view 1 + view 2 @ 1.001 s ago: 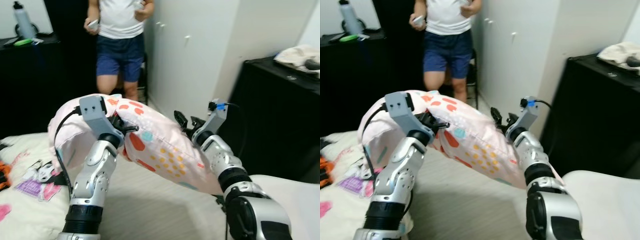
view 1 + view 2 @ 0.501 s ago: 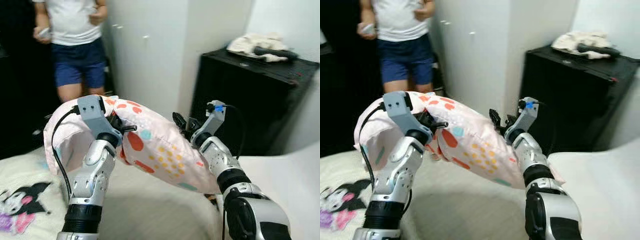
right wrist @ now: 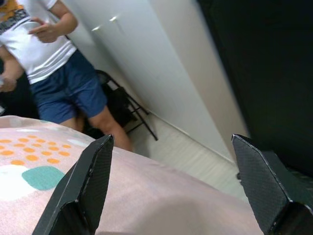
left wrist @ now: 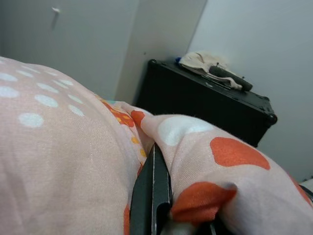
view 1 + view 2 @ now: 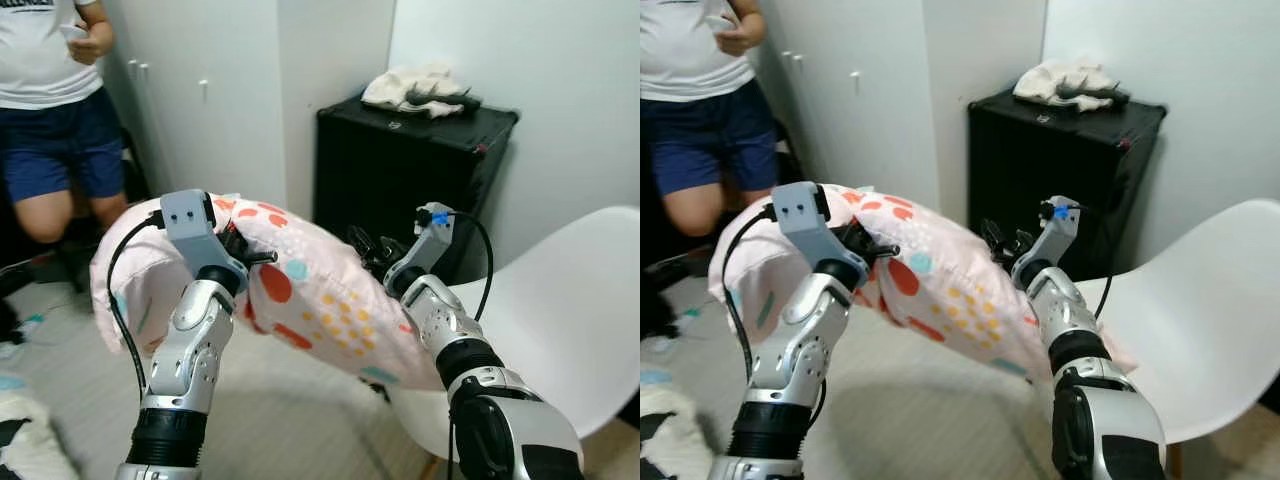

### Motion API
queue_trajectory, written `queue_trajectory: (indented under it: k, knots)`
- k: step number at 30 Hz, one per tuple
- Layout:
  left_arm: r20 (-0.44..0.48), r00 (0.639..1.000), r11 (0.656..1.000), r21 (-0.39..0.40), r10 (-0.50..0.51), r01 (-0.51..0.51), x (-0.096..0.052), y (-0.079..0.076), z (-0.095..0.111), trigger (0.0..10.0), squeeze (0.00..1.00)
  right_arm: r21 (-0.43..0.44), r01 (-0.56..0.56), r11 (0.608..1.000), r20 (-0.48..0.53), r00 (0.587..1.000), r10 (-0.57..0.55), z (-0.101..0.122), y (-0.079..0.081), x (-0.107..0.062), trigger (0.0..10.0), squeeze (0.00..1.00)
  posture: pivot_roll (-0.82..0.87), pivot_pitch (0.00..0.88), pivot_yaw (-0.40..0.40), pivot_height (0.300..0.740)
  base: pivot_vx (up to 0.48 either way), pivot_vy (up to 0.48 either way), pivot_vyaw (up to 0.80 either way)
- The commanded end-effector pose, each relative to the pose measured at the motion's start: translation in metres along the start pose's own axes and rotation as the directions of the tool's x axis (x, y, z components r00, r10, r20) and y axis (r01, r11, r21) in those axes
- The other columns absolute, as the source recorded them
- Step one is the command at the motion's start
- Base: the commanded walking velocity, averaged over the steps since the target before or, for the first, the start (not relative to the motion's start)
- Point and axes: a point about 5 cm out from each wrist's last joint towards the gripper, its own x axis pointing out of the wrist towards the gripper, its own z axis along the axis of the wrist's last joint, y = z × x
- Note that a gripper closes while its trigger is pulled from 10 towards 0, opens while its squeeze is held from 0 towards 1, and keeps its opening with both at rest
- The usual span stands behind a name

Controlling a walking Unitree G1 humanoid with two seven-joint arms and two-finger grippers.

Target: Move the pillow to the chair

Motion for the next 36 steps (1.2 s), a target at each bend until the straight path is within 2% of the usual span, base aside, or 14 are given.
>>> queue_trajectory:
  k: [1, 36]
  knots:
    - [0.085, 0.996, 1.0, 0.003, -0.024, 0.024, 0.0029, -0.0058, 0.0161, 10.0, 0.0, -0.003, 0.005, 1.0, -0.019, 1.0, -0.005, -0.0048, 0.0006, -0.0004, 10.0, 0.0, -0.11, 0.0, 0.008, 0.72, 0.0, 0.0, -0.65]
    - [0.074, 0.997, 1.0, 0.023, -0.019, 0.018, 0.0048, -0.0061, 0.0109, 10.0, 0.0, -0.003, 0.012, 1.0, -0.011, 1.0, -0.012, -0.0032, -0.0002, -0.0003, 10.0, 0.0, -0.13, 0.0, 0.003, 0.72, 0.0, 0.0, -0.66]
